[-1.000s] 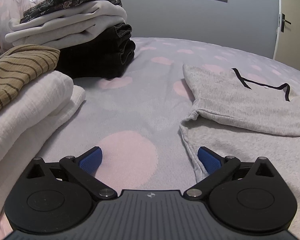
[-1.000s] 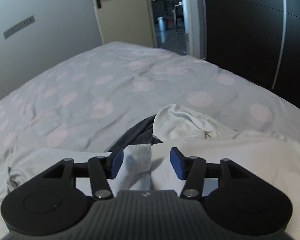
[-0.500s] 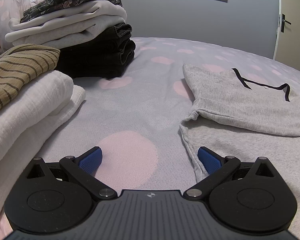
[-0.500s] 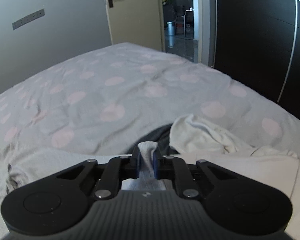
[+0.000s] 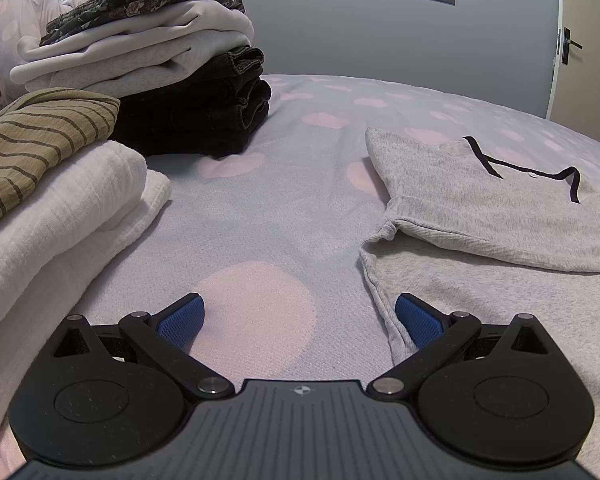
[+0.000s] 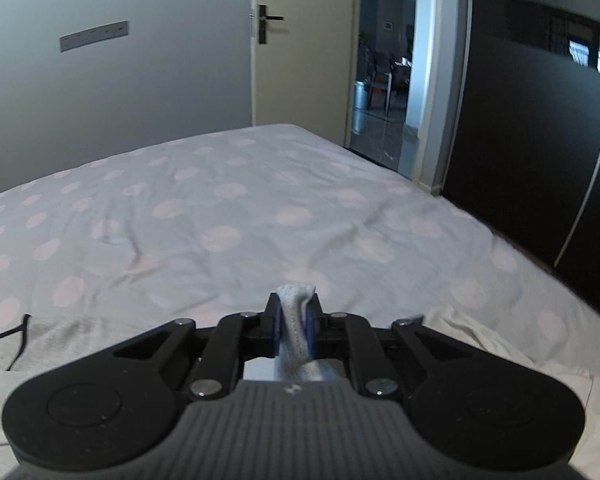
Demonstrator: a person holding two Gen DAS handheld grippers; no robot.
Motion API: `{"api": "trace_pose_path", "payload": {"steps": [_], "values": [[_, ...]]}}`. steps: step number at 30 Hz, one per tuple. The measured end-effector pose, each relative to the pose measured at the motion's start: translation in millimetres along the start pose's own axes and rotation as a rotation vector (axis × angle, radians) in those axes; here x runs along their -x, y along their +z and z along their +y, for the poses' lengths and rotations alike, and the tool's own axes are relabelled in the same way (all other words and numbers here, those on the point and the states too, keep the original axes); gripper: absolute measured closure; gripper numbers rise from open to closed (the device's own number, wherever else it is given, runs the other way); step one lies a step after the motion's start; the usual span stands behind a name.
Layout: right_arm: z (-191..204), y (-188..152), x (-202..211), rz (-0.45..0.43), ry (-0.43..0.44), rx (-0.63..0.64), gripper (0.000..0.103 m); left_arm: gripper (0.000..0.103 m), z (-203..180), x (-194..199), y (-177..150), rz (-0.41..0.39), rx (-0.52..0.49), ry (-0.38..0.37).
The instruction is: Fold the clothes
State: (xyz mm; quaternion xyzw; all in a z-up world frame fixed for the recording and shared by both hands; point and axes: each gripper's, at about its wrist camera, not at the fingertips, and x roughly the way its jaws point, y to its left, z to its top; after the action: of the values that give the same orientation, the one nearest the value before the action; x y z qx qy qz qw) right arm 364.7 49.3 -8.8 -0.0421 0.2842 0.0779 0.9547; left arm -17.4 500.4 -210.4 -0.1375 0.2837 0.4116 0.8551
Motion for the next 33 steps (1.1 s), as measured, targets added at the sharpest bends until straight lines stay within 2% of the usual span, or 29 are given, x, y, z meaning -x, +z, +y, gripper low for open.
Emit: {"api": "trace_pose_path", "payload": {"steps": [11, 20, 24, 33], "values": [[147.3, 55.8, 71.3, -0.121, 0.067, 0.204, 0.091, 0.000, 0.0, 0.3, -0.6, -0.002, 0.000, 0.000], [258.3, 72.0, 90.9, -0.129, 0.187, 0.281, 0.091, 0.000, 0.0, 0.0, -0.7, -0.004, 0.000, -0.001], [312.3, 63.1, 83.6, -0.064, 0.241, 0.339, 0.091, 0.000, 0.1, 0.0, -1.0, -0.004, 0.000, -0.001], [412.9, -6.3, 53.9, 0.076, 0.438, 0.460, 0.091, 0.000, 0.1, 0.2, -1.8, -0.007, 0.001, -0.001]]}}
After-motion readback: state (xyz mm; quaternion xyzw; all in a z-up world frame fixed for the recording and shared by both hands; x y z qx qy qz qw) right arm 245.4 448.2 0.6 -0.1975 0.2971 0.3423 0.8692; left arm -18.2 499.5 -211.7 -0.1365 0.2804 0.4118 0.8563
